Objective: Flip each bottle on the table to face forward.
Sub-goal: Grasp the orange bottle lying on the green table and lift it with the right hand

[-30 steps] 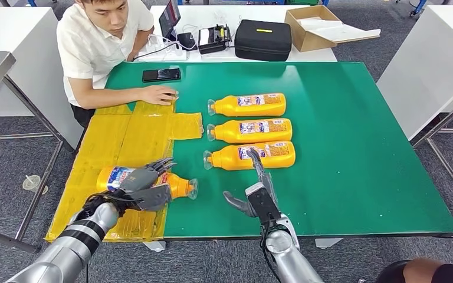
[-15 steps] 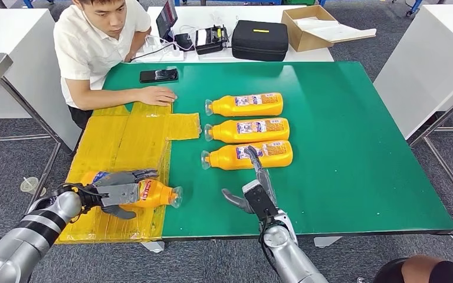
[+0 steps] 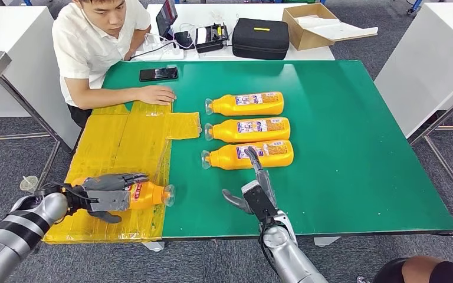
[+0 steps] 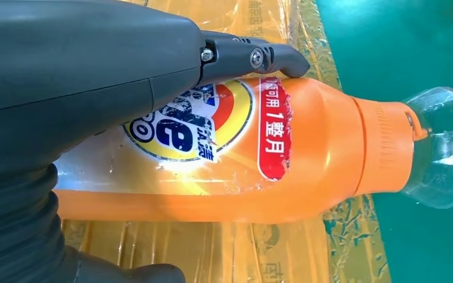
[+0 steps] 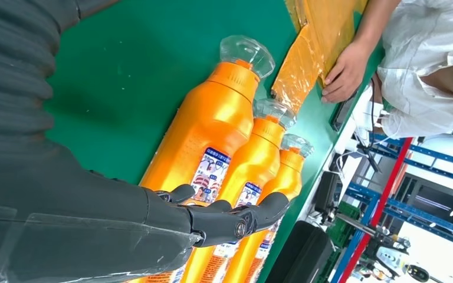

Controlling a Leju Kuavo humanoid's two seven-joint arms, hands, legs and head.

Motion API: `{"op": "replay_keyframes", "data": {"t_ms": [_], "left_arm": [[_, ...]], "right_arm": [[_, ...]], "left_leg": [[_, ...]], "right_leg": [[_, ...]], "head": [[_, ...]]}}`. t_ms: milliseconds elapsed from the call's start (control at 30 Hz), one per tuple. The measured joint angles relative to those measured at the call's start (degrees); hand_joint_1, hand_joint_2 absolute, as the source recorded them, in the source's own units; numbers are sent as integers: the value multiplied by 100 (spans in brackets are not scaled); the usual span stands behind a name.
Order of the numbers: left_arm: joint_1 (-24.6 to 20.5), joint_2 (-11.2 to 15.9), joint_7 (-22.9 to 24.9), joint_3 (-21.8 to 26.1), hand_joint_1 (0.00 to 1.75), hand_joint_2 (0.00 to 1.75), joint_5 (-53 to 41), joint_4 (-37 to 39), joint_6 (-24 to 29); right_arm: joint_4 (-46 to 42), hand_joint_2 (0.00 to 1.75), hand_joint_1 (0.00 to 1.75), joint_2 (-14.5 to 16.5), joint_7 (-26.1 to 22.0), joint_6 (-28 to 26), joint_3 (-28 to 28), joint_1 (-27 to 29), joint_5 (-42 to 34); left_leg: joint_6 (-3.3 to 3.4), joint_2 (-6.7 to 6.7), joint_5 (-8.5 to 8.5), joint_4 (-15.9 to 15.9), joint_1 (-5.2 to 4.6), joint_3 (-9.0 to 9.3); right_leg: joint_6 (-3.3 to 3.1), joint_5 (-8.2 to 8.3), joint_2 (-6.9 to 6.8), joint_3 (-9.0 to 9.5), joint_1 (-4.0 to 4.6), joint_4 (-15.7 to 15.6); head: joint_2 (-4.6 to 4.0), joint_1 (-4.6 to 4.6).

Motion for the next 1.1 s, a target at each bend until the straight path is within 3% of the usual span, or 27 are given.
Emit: {"op": "replay_keyframes", "data": {"t_ms": [533,633,733,767,1100], "left_arm": [[-20,135,1,-173,0,175,205,-202,281],[25,108,-1,-189,0,175,203,-271,634],[447,-351,-123,61,0,175,203,-502,1791],[604,-529,-182,194,0,175,269,-599,1950],[1069,-1156,-66,950,0,175,680,-1296,1844]], "right_arm": [[14,175,0,0,-50,-40,-1,-10,-2],[14,175,0,2,-60,-79,-1,-10,4],[-4,175,0,2,-70,-249,-3,7,185],[-27,175,0,1,-74,-328,-3,21,290],[-246,175,0,-55,-66,-702,93,146,727]], "left_leg": [[0,0,0,0,0,-8],[0,-1,0,1,0,-11],[2,-5,1,5,-3,-27],[2,-5,0,5,-4,-31],[2,-4,-1,4,-3,-40]], "right_leg": [[0,0,0,-11,0,0],[0,0,0,-15,0,0],[1,1,-1,-25,-8,-1],[2,1,-1,-28,-10,-2],[3,2,0,-40,-4,-2]], "head": [[0,0],[0,0],[0,0],[0,0],[0,0]]}}
